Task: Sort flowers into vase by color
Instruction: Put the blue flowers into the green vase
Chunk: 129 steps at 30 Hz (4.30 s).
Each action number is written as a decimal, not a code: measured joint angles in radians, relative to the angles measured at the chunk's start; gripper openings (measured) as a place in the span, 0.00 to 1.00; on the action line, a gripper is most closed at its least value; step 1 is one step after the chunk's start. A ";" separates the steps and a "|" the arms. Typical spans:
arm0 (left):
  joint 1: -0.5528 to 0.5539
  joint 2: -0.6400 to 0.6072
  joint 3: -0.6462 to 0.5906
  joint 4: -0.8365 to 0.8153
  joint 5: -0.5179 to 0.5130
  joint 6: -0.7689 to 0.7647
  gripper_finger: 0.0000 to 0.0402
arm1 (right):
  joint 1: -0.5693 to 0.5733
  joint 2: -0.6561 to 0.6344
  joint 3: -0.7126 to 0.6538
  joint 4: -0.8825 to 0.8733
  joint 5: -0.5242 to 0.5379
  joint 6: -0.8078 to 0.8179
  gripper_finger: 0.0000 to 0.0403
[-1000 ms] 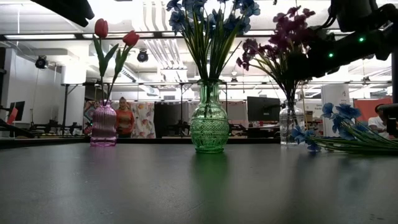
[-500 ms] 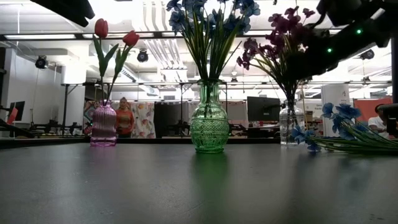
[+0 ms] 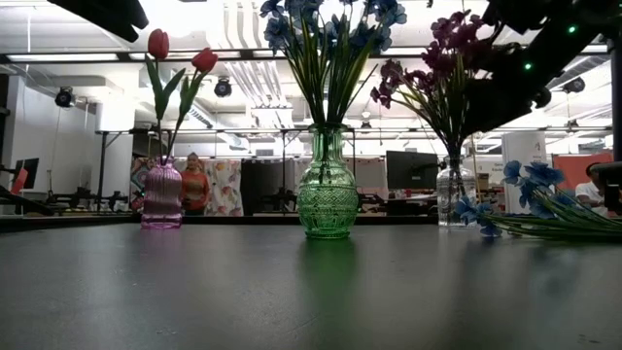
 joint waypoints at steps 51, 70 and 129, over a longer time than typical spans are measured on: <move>0.000 0.000 0.000 0.009 0.020 0.000 0.87 | 0.543 0.292 0.085 -0.473 -0.680 1.024 0.81; 0.001 0.000 0.000 0.011 0.014 0.023 0.87 | 0.571 0.603 0.086 -0.270 -0.708 1.005 0.68; 0.004 0.000 -0.002 0.107 -0.112 0.077 0.87 | 0.760 0.544 0.105 1.549 -0.208 -0.760 0.06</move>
